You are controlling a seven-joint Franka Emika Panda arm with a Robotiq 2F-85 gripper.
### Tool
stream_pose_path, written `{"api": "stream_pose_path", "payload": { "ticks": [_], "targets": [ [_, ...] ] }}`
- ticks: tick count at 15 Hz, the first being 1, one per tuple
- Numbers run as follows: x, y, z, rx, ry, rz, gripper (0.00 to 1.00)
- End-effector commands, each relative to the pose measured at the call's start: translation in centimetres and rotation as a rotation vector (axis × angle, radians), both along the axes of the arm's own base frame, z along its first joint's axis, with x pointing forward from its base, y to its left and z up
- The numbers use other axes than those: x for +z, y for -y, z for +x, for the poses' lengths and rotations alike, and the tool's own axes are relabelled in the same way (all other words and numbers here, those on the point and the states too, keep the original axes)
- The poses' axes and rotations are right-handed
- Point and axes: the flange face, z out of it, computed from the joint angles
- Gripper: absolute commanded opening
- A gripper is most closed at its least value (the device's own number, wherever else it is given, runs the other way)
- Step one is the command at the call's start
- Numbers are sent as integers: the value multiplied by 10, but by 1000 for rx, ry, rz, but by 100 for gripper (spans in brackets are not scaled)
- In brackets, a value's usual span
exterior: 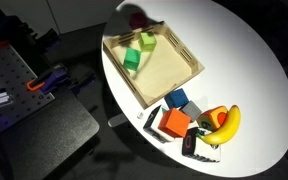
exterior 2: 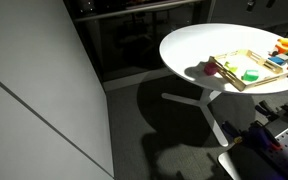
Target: Put the pink block inside the wooden crate
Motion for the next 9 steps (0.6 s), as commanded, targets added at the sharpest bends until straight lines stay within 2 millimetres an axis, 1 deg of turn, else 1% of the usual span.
{"api": "stream_pose_path", "payload": {
  "ticks": [1,5,9],
  "targets": [
    [-11,-4,41,30,-41,-3,100],
    [-34,-17,70,77,-105,-2,100],
    [-47,-26,84,136,-187,26,100]
  ]
}}
